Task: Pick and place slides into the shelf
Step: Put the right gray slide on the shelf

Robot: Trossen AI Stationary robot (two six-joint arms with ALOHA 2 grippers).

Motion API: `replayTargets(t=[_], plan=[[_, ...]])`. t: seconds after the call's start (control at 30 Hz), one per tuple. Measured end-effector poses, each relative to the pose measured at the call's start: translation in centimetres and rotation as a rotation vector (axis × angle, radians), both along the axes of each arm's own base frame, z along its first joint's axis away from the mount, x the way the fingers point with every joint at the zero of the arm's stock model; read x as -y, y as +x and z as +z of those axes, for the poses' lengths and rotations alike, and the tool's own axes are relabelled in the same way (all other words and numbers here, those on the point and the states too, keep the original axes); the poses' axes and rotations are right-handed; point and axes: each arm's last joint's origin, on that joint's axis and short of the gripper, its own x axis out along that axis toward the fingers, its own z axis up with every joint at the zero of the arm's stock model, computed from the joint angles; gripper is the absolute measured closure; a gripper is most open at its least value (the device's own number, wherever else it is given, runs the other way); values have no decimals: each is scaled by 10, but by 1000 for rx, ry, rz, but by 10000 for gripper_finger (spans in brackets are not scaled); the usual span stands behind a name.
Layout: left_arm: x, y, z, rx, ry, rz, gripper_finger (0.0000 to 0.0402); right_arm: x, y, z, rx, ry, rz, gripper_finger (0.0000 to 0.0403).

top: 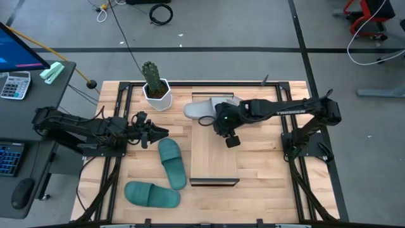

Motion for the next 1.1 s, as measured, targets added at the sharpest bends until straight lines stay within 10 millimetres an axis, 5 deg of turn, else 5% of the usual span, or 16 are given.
replayTargets(t=[1.1], plan=[[4,-1,0,-1,-26,-31,230,5,6,-1,27,-226,-133,286]])
